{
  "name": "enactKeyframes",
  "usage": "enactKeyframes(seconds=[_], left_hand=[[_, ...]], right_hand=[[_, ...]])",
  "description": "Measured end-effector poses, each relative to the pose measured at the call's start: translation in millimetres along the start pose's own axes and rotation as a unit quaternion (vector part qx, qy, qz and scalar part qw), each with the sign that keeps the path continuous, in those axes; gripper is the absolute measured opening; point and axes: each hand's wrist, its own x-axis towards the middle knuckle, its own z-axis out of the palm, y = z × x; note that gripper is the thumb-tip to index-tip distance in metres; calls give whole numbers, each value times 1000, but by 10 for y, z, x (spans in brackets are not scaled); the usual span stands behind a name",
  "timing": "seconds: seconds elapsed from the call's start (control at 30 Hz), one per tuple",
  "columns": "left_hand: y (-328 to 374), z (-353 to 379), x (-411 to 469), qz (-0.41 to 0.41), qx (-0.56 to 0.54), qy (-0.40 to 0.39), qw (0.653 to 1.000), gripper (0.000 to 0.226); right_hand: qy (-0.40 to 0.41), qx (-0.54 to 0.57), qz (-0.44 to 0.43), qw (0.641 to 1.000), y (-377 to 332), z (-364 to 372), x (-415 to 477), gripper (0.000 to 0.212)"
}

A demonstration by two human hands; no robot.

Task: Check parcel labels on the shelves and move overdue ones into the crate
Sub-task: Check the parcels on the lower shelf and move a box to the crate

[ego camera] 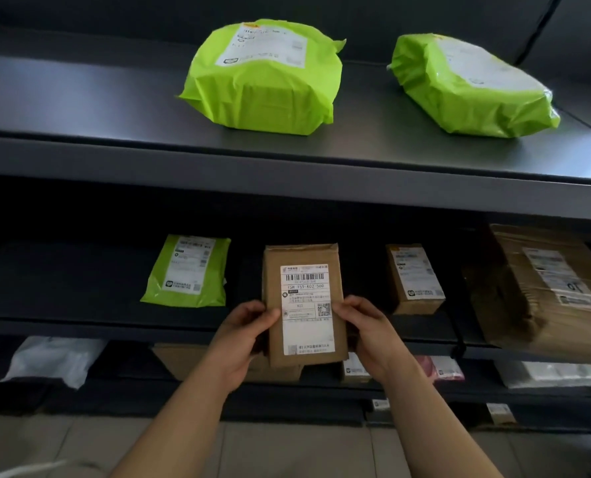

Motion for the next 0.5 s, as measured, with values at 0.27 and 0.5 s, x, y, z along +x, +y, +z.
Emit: enactKeyframes(seconds=[0.27, 0.5], left_hand=[[-145, 3, -104, 22, -29, -1, 999, 24], [-163, -10, -184, 21, -50, 24, 998, 23]], right_hand=[[-13, 23, -7, 1000, 54, -70, -127, 14], [-20, 35, 4, 999, 87, -31, -176, 17]])
